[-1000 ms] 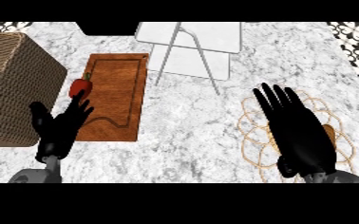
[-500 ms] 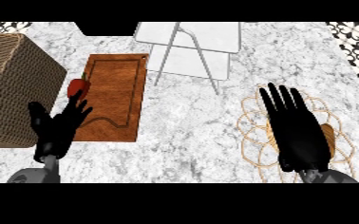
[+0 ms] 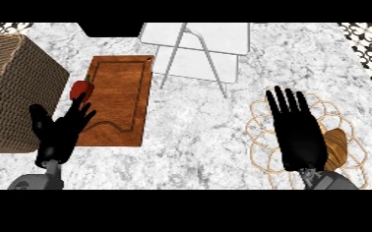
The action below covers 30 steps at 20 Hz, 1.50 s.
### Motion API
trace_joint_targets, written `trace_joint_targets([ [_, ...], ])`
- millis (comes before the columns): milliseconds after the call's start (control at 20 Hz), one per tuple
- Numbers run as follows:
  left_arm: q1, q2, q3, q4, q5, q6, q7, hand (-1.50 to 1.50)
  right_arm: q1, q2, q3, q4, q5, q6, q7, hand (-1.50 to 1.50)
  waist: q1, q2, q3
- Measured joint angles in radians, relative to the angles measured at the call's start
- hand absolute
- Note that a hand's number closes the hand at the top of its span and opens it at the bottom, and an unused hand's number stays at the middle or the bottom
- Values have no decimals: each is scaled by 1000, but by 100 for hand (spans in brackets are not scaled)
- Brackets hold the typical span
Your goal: Pick the squash from the placemat and place it in the tiered shelf
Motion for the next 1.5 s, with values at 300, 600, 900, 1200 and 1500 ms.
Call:
trace_joint_targets([
  [300,10,-26,-4,-29,-22,6,13,0,14,13,-29,77,77,-70,-32,-150,-1,0,0],
  [600,4,-26,18,-22,-28,-14,25,0,-4,24,-82,150,105,-137,-112,-150,0,0,-1],
  [900,-2,-34,30,-28,-42,-23,39,0,-45,53,-139,259,107,-198,-211,-150,1,0,-3],
  [1200,-3,-45,35,-20,-54,-38,34,0,-76,66,-153,341,126,-168,-276,150,3,-4,-7],
  [1500,11,-47,40,-43,-52,-49,40,0,-116,68,-129,405,147,-118,-352,150,9,-11,-17],
])
